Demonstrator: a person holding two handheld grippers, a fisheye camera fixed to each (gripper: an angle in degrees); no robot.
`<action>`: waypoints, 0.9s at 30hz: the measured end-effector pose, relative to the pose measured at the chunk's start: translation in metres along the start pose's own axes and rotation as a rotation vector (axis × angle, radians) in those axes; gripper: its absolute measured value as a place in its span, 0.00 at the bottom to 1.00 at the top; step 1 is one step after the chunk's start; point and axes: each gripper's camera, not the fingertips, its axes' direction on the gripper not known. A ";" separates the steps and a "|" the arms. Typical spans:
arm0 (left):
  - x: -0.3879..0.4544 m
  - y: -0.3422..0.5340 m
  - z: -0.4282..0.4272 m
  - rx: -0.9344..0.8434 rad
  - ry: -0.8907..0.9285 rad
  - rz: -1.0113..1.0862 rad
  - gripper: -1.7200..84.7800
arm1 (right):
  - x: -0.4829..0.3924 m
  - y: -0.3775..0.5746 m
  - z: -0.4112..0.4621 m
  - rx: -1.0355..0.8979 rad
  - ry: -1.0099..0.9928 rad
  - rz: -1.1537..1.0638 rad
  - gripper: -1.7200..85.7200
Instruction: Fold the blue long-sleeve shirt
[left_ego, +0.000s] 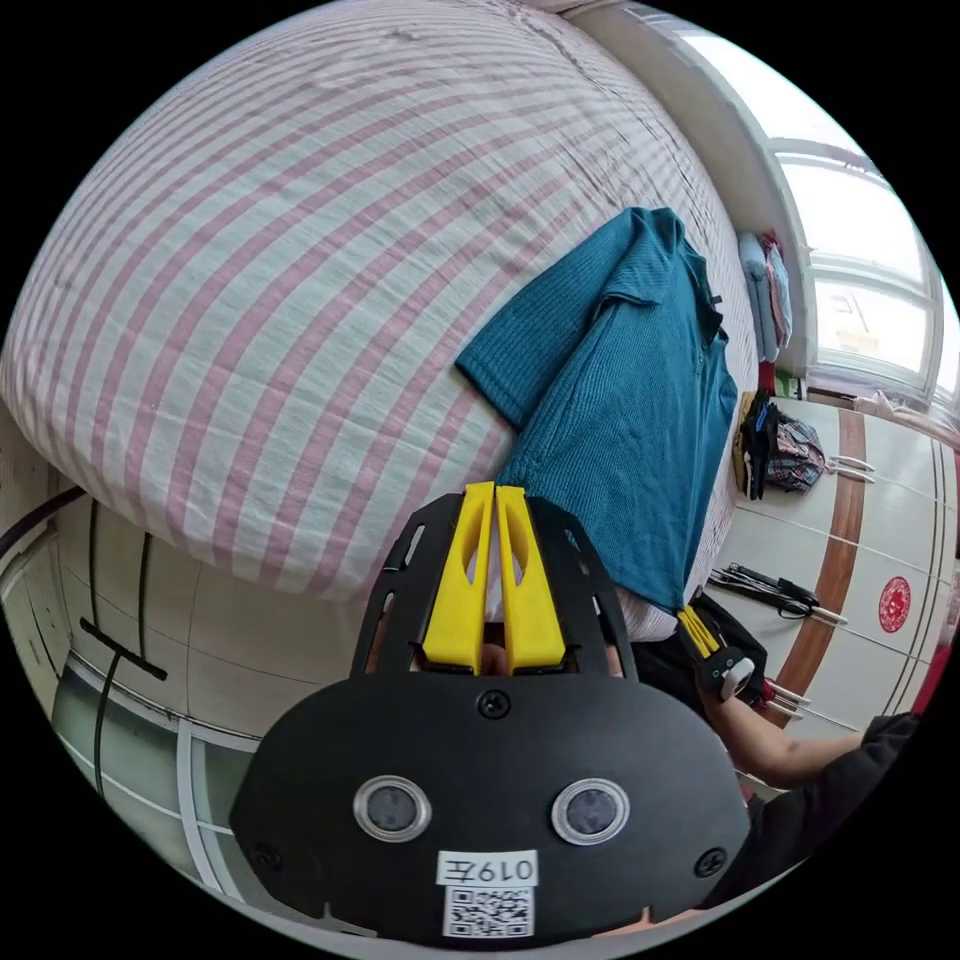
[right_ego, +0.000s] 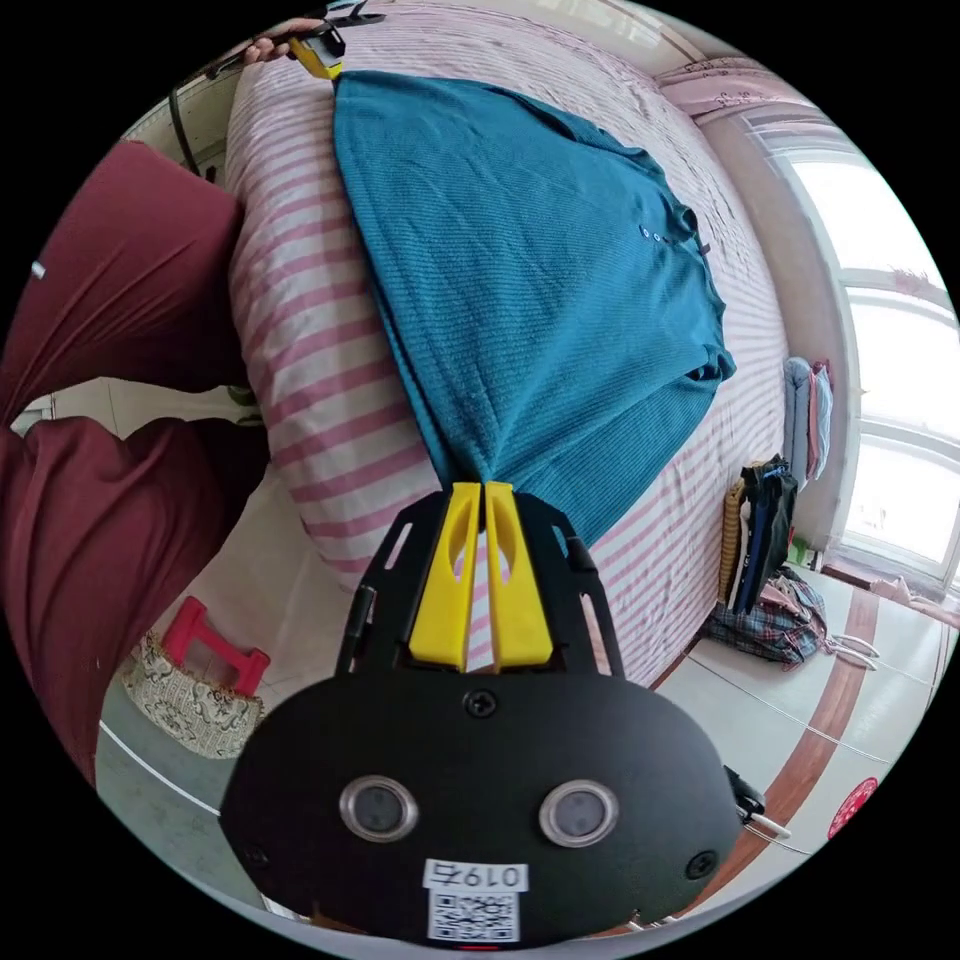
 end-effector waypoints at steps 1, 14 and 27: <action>0.000 -0.002 0.003 -0.021 -0.011 0.002 0.03 | 0.002 -0.001 0.002 -0.008 -0.001 -0.002 0.01; 0.021 -0.024 0.006 -0.166 0.041 0.085 0.03 | 0.075 0.005 0.032 -0.165 -0.126 0.106 0.17; 0.039 -0.005 0.006 -0.218 0.290 0.055 0.03 | 0.189 0.062 0.051 -0.102 -0.631 0.588 0.10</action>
